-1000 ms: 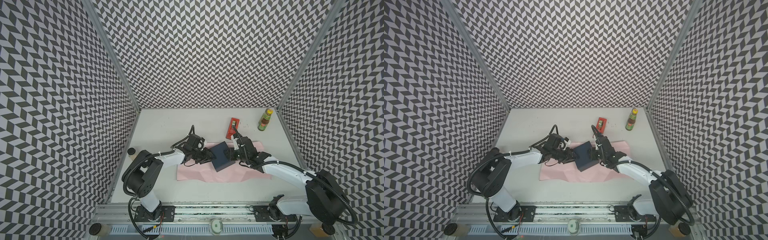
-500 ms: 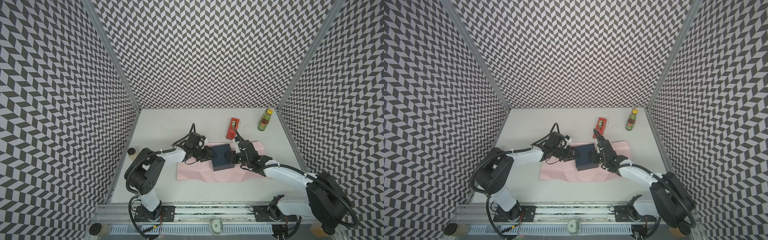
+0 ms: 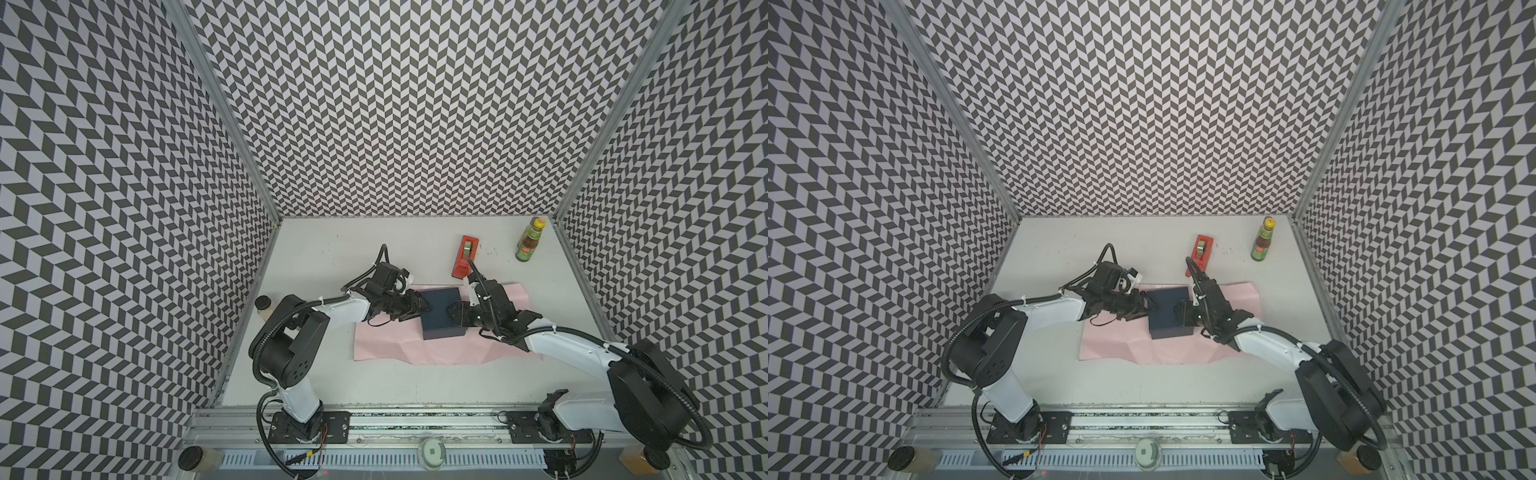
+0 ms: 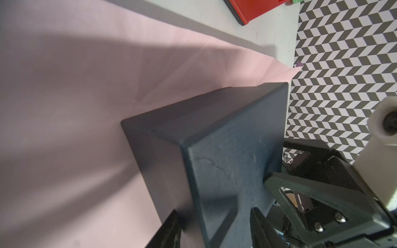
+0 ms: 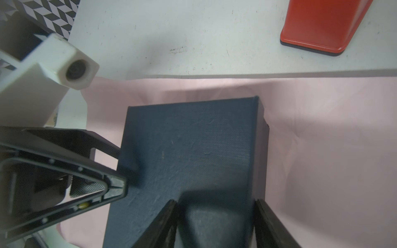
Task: Wrap the gift box in paper
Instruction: 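Lift the navy box with both grippers and carry it onto the pink paper, then lower the box onto the paper center and open the right gripper, withdrawing it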
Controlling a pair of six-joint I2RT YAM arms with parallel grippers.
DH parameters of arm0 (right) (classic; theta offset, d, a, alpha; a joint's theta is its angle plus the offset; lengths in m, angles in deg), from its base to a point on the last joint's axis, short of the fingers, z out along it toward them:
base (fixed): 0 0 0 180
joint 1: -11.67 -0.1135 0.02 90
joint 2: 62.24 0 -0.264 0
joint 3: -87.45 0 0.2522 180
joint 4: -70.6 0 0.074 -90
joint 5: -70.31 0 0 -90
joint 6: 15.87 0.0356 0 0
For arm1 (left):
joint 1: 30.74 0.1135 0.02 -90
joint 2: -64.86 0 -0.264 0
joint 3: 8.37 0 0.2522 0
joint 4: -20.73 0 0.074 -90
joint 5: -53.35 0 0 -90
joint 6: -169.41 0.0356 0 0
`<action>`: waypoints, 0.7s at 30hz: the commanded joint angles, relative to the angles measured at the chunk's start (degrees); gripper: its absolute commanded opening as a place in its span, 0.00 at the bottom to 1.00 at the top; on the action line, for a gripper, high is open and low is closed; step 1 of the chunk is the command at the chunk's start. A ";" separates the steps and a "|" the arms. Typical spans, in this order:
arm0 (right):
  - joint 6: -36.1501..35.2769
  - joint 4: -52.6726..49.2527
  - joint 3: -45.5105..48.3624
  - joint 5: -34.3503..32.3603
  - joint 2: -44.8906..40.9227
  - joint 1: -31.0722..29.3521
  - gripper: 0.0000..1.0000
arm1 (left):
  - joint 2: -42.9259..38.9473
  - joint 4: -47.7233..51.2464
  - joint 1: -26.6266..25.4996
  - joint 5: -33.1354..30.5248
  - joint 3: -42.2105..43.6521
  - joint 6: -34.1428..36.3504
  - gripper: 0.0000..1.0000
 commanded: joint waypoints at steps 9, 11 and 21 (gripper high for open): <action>-3.01 -0.78 -0.35 5.51 -0.64 1.33 0.64 | 0.86 -7.94 -0.94 3.55 -2.59 1.44 0.57; -3.39 -1.18 -0.38 5.51 -1.20 2.06 0.67 | 0.65 -7.82 -0.85 3.73 -2.50 1.48 0.59; -5.28 -5.39 -2.45 1.73 -4.13 4.49 0.83 | -1.85 -5.78 0.63 2.28 -1.81 2.89 0.68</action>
